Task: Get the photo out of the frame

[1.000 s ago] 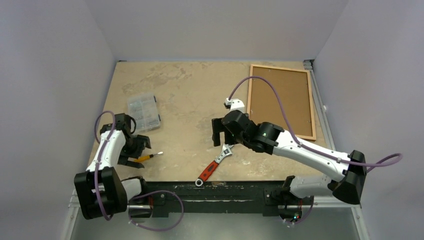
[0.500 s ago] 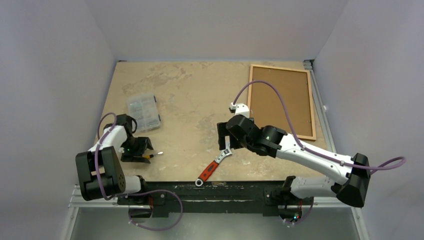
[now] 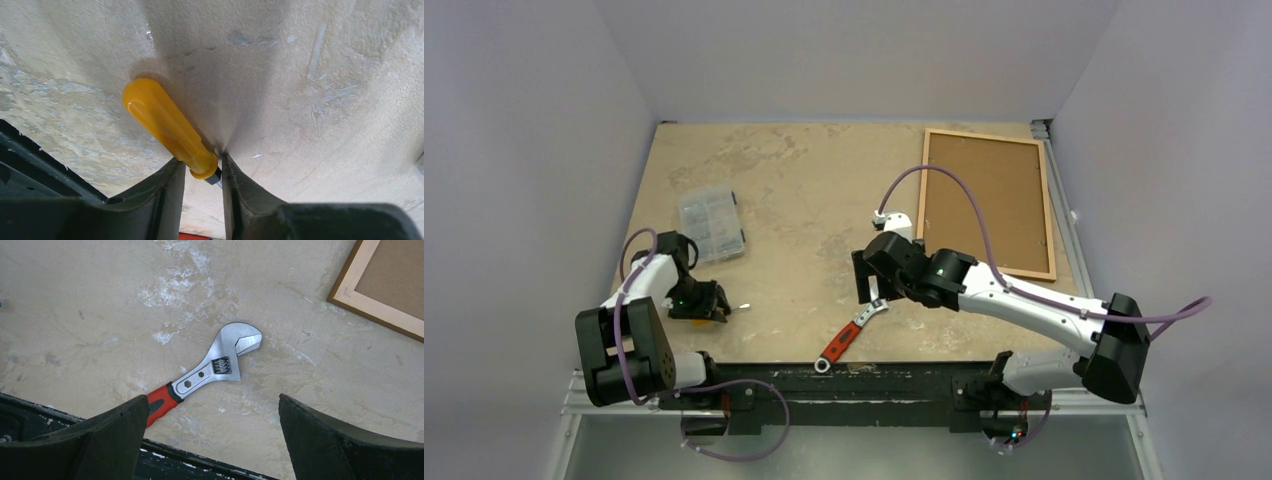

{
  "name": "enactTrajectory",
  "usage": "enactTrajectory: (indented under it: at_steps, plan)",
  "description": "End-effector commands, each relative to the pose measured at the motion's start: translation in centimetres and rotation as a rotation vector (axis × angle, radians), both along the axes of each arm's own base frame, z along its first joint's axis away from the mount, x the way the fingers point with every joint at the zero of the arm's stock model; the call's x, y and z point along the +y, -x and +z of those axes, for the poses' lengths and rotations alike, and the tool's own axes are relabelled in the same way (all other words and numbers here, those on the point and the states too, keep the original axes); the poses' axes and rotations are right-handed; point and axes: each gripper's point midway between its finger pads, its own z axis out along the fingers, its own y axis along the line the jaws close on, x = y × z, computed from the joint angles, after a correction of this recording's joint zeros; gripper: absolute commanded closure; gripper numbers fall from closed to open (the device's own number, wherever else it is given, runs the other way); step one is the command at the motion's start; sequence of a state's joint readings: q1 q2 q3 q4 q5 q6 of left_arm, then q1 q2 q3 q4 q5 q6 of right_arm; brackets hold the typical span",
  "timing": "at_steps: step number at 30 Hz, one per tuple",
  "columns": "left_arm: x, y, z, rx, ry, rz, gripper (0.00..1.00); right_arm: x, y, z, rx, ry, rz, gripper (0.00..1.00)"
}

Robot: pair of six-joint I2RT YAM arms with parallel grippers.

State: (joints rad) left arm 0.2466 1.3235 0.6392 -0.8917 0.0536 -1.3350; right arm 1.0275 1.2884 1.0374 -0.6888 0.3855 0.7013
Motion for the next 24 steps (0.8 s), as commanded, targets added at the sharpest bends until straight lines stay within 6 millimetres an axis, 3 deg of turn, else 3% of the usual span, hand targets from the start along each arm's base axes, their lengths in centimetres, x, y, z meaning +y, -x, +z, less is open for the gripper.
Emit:
enactTrajectory:
  at_steps: [1,3,6,8,11,16,20,22,24]
  plan:
    - [0.9,-0.2,-1.3,-0.032,-0.054,-0.032,0.73,-0.1,-0.8,1.0,-0.029,0.008,-0.04,0.01]
    - [0.8,-0.6,-1.1,-0.055,-0.045,-0.041,0.78,-0.3,-1.0,1.2,-0.039,0.019,-0.052,0.01]
    - [0.3,-1.3,-0.4,-0.101,-0.028,-0.078,0.95,-0.8,-1.1,1.3,-0.048,0.031,-0.07,0.01]
    - [0.0,-1.9,0.5,-0.136,-0.054,-0.135,1.0,-1.0,-1.2,1.4,-0.055,0.031,-0.078,0.01]
    - [-1.1,-3.4,2.7,-0.215,-0.127,-0.258,1.0,-1.8,-1.6,1.3,-0.083,0.058,-0.101,0.01]
    - [-4.9,-8.1,7.6,-0.401,-0.221,-0.524,1.0,-3.2,-2.0,1.1,-0.118,0.128,-0.114,0.01]
    - [-9.4,-12.0,11.0,-0.539,-0.208,-0.757,1.0,-5.3,-2.4,1.0,-0.141,0.198,-0.173,0.01]
    - [-13.1,-14.6,13.5,-0.653,-0.167,-0.902,1.0,-6.0,-2.6,0.6,-0.129,0.192,-0.185,0.01]
    - [-17.2,-15.7,15.0,-0.716,-0.077,-1.048,1.0,-6.8,-2.9,0.2,-0.104,0.16,-0.198,0.01]
